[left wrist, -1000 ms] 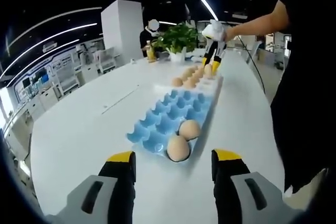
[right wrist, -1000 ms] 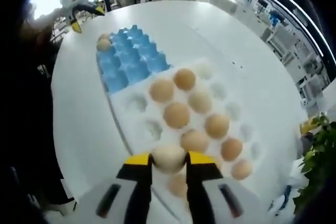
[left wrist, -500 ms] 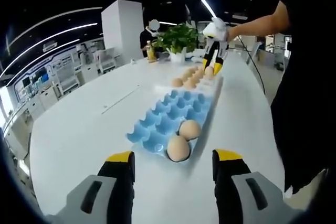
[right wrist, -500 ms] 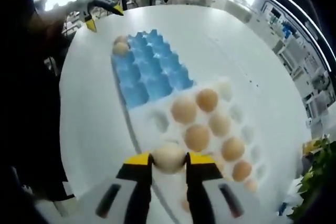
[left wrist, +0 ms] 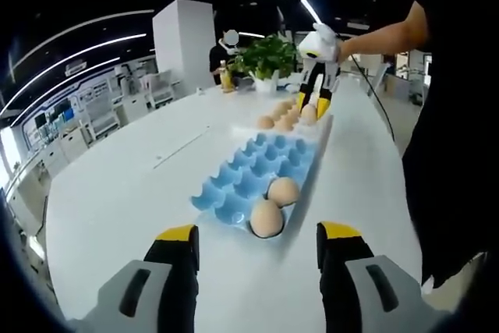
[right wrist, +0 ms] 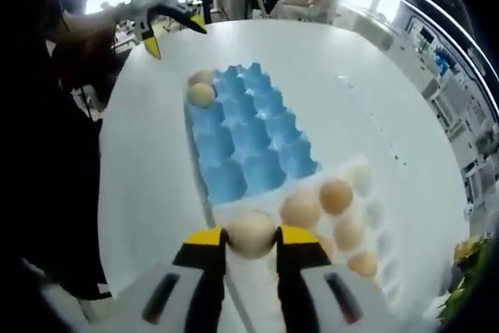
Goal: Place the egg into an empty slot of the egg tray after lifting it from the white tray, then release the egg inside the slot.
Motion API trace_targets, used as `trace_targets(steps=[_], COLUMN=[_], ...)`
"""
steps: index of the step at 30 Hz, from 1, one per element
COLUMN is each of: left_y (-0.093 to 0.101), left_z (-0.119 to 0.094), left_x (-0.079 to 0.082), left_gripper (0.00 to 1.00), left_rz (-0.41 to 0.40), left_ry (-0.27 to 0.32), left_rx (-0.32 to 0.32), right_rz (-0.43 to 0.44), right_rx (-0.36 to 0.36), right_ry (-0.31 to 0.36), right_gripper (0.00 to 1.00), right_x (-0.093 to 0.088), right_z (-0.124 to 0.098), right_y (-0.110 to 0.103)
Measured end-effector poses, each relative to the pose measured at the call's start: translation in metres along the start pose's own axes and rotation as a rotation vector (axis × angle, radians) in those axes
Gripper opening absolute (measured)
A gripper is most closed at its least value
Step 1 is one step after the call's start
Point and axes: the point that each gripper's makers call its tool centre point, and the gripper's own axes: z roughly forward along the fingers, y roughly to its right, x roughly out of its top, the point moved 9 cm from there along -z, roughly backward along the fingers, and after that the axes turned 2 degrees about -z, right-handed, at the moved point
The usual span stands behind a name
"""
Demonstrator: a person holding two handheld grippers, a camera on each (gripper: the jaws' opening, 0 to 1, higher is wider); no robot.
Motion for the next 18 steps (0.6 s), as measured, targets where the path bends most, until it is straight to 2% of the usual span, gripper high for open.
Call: trace_targets(steps=[18], left_y=[0.000], left_z=[0.001], left_x=[-0.001], left_gripper=[0.60], left_rz=[0.000], left_ry=[0.006], left_rx=[0.000], right_rz=[-0.055], right_rx=[0.061], right_ry=[0.039], right_gripper=[0.24], right_x=[0.033], right_z=[0.022], right_y=[-0.011])
